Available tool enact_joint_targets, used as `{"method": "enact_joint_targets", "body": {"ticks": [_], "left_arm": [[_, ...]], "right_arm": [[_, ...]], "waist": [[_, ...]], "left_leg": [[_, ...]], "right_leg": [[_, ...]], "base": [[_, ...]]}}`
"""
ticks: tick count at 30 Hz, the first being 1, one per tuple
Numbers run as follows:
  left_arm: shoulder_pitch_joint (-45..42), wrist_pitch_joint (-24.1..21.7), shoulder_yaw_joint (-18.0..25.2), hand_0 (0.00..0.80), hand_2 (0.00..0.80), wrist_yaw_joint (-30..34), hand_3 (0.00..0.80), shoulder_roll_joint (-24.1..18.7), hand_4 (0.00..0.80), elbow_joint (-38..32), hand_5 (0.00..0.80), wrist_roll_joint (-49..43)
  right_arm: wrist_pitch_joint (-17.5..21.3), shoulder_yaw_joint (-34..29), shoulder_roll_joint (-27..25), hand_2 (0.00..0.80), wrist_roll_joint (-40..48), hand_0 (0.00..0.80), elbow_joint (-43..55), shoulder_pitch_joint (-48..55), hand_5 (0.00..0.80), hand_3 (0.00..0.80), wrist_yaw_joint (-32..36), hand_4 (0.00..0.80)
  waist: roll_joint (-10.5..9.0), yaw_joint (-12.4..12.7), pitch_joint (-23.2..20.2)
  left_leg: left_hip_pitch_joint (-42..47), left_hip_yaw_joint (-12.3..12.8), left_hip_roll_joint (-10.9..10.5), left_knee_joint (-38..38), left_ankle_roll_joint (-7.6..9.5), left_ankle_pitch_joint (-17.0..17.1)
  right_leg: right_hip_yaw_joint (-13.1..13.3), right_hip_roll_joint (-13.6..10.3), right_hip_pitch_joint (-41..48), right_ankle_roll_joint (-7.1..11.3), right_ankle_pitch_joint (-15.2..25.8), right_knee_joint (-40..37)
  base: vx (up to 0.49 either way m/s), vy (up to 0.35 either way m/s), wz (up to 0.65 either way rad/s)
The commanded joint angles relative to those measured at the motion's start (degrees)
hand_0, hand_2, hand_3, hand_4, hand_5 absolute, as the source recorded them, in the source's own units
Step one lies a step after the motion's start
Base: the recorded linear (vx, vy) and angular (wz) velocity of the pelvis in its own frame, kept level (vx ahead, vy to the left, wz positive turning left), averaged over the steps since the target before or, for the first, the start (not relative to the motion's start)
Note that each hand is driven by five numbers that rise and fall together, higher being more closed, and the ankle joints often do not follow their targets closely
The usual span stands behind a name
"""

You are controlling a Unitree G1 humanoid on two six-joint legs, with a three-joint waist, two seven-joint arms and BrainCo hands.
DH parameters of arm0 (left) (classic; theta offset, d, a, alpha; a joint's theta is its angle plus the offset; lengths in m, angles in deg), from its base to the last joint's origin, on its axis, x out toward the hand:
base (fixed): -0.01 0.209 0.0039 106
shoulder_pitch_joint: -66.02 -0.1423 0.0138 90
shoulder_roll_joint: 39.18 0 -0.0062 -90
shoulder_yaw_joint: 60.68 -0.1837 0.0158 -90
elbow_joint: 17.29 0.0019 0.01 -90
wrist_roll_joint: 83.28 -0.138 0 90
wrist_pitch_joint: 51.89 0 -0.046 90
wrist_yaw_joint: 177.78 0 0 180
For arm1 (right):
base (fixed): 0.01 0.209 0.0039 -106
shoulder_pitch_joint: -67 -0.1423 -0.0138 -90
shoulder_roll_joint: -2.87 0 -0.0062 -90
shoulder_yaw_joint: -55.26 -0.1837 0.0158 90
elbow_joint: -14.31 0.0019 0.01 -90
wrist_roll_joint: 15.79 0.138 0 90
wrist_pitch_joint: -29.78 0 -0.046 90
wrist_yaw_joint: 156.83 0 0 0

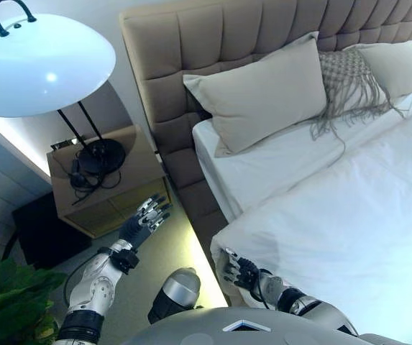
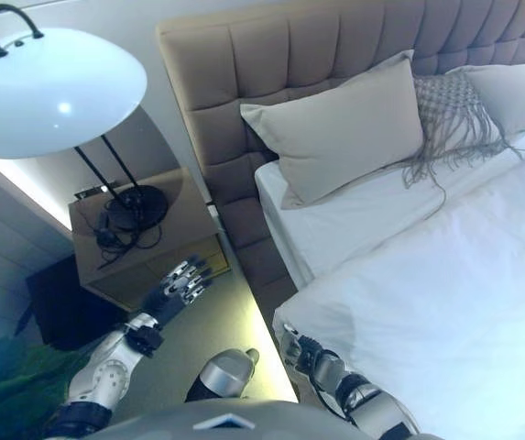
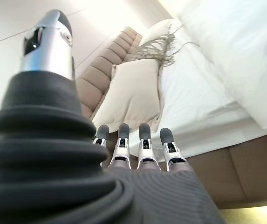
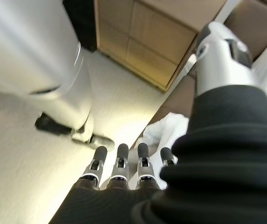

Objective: Make the bed neatly

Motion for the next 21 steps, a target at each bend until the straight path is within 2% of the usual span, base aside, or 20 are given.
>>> {"method": "enact_joint_targets", "body": {"ticks": [1, 4, 7, 11, 13, 15, 18, 20, 21], "left_arm": [[-0.67, -2.93, -1.23, 0.0, 0.0, 0.23, 0.0, -0.59, 0.0, -2.37, 0.0, 0.38], [-1.69, -2.95, -0.68, 0.0, 0.0, 1.1, 0.0, -0.73, 0.0, -2.9, 0.0, 0.01], [-2.54, -3.22, -0.53, 0.0, 0.0, 1.73, 0.0, -0.81, 0.0, -3.09, 0.0, -0.27], [-3.87, -4.34, -0.25, 0.0, 0.0, 1.11, 0.0, -0.8, 0.0, -3.42, 0.0, -1.12], [-4.16, -5.98, -0.49, 0.0, 0.0, -0.2, 0.0, -1.16, 0.0, -3.42, 0.0, -2.03], [-4.17, -7.46, -0.58, 0.0, 0.0, -1.52, 0.0, -1.45, 0.0, -3.38, 0.0, -2.37], [-4.04, -12.58, -0.33, 0.0, 0.0, -5.73, 0.0, -2.43, 0.0, -3.59, 0.0, -5.52], [-3.56, -15.54, -0.67, 0.0, 0.0, -7.54, 0.0, -3.08, 0.0, -2.97, 0.0, -8.37], [-2.75, -17.61, -1.25, 0.0, 0.0, -8.87, 0.0, -3.85, 0.0, -2.39, 0.0, -10.52]], "right_arm": [[4.58, 2.0, 0.14, 0.0, 4.36, 0.0, 9.19, -2.08, 0.0, 0.0, 0.89, 0.0], [6.69, 1.93, 0.14, 0.0, 5.46, 0.0, 14.24, -2.13, 0.0, 0.0, -0.84, 0.0], [10.45, 0.52, -0.44, 0.0, 6.57, 0.0, 18.75, -1.95, 0.0, 0.0, -2.48, 0.0], [16.19, -2.94, -2.38, 0.0, 3.02, 0.0, 26.29, 0.11, 0.0, 0.0, -6.63, 0.0], [18.13, -4.76, -3.89, 0.0, 1.34, 0.0, 29.32, 2.08, 0.0, 0.0, -7.3, 0.0], [18.43, -6.79, -5.3, 0.0, 0.71, 0.0, 31.06, 3.61, 0.0, 0.0, -7.19, 0.0], [18.49, -11.94, -7.99, 0.0, 0.5, 0.0, 32.6, 6.56, 0.0, 0.0, -5.85, 0.0], [18.48, -14.69, -8.99, 0.0, 1.26, 0.0, 32.15, 7.74, 0.0, 0.0, -4.86, 0.0], [18.5, -17.23, -9.81, 0.0, 2.68, 0.0, 31.12, 8.5, 0.0, 0.0, -3.58, 0.0]], "waist": [[1.63, 0.53, -1.75], [1.38, 0.6, -1.96], [1.25, 0.23, -2.35], [1.25, -1.98, -2.99], [1.31, -3.56, -3.13], [1.49, -5.09, -3.19], [1.99, -8.82, -2.72], [2.2, -10.45, -2.33], [2.27, -11.8, -1.76]], "left_leg": [[1.27, -2.09, 3.54, -6.92, -0.18, 5.86], [1.48, -2.28, 3.57, -6.95, -0.38, 6.06], [1.99, -2.1, 3.72, -7.3, -0.55, 6.34], [2.84, -0.46, 4.14, -7.85, -0.64, 6.37], [3.08, 0.95, 4.43, -8.05, -0.59, 6.25], [3.22, 2.33, 4.67, -8.13, -0.54, 6.14], [3.14, 5.81, 5.46, -7.32, -0.36, 5.34], [2.97, 7.5, 5.9, -6.72, -0.26, 4.8], [2.14, 8.89, 5.87, -6.01, 0.27, 5.35]], "right_leg": [[-1.5, -3.77, 1.7, 0.4, -0.85, 7.58], [-1.62, -3.55, 2.0, 0.11, -1.02, 7.76], [-1.57, -3.27, 2.48, -0.07, -1.03, 7.6], [-0.67, -2.99, 2.45, -0.16, -0.75, 7.04], [0.22, -2.84, 2.07, -0.01, -0.47, 6.49], [1.15, -2.81, 1.61, 0.18, -0.12, 6.03], [3.09, -2.88, 0.08, 0.48, -0.01, 5.93], [3.94, -2.98, -0.97, 0.65, -0.11, 6.26], [3.88, -3.33, -2.14, 0.41, 0.95, 6.31]], "base": [[0.0, 0.0, 0.0], [0.002, -0.011, 0.0], [0.005, -0.01, 0.0], [0.008, -0.005, 0.0], [0.004, -0.028, -0.12], [-0.008, -0.023, -0.38], [-0.036, -0.022, -0.4], [-0.087, -0.019, -0.52], [-0.108, -0.021, -0.5]]}}
